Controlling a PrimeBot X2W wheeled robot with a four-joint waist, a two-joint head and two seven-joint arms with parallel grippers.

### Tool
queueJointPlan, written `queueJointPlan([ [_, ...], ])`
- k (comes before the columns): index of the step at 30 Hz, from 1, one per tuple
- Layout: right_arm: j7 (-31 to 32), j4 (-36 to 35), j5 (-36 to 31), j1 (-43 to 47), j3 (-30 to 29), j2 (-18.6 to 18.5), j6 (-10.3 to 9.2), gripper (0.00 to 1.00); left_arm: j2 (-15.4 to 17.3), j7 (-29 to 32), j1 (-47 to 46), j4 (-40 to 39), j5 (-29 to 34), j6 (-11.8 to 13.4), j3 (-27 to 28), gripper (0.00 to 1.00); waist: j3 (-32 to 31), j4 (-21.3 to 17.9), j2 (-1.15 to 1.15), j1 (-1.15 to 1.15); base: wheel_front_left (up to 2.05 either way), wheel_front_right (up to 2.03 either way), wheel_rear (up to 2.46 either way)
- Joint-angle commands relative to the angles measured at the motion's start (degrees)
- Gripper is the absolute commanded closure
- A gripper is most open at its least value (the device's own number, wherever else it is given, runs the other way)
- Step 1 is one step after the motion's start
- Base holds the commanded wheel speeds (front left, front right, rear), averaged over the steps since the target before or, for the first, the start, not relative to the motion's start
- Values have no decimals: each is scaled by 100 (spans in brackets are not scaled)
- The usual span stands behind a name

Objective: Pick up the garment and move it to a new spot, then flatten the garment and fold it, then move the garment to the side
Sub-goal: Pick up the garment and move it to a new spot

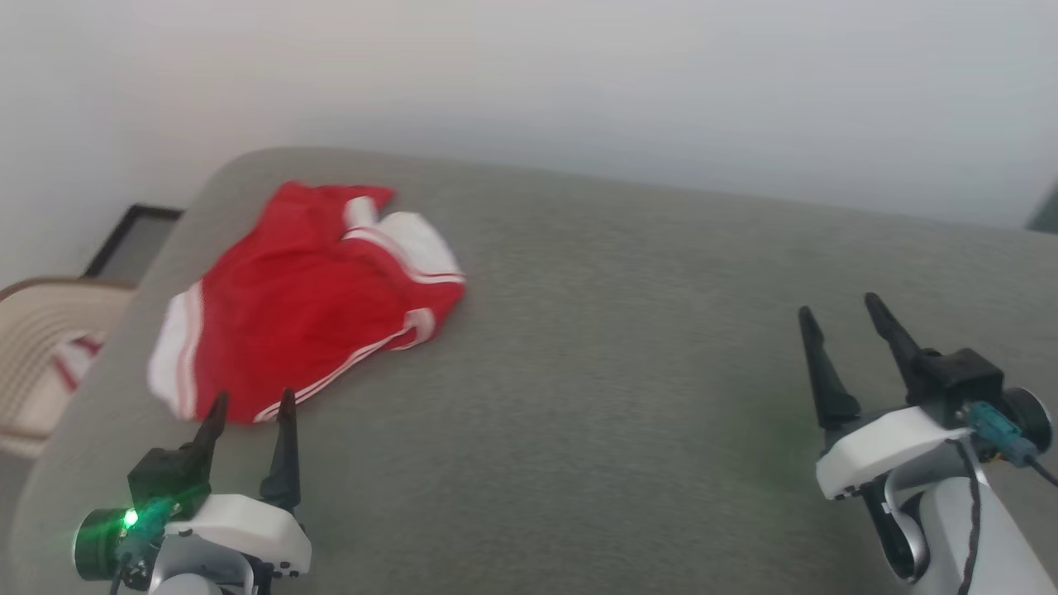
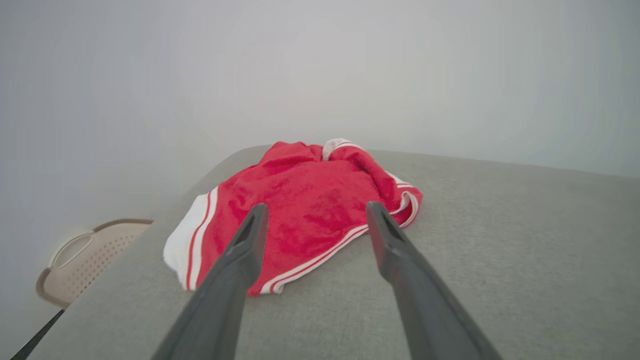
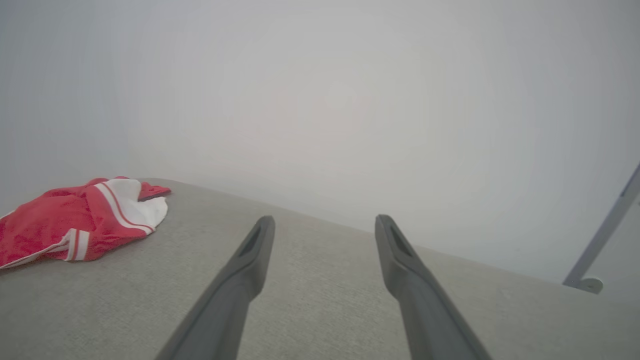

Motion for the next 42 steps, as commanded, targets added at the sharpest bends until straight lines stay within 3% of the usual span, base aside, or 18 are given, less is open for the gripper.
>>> queueJointPlan([
  [1, -32, 6, 34, -75, 119, 1, 2, 0, -48, -30, -10, 0, 33, 16, 72, 0, 65, 625, 0, 0, 0, 0, 0],
  [12, -32, 234, 135, -284, 826, 102, 1, 0, -226, -30, 361, -270, -79, 0, 328, 0, 126, 1701, 0, 0, 0, 0, 0],
  [20, -26, 532, 307, -811, 1628, 209, 1, 0, -340, -30, 709, -805, -301, 135, 716, 0, 324, 1829, 0, 0, 0, 0, 0],
  [26, -26, 623, 406, -917, 1804, 164, 1, 0, -359, -30, 780, -949, -484, 217, 590, 0, 388, 1823, 0, 0, 0, 0, 0],
  [31, -26, 452, 349, -676, 1445, 117, 1, 0, -354, -30, 346, -748, -323, 79, 193, 0, 409, 1726, 0, 0, 0, 0, 0],
  [39, -26, 144, 74, -745, 1085, 36, 1, 0, 178, -30, -1415, 375, -448, -40, -507, 0, 1099, 659, 0, 0, 0, 0, 0],
  [42, -25, 71, -4, -845, 950, 12, 1, 0, 521, 48, -2270, 1127, -979, -40, -898, 0, 1390, 312, 0, 0, 0, 0, 0],
])
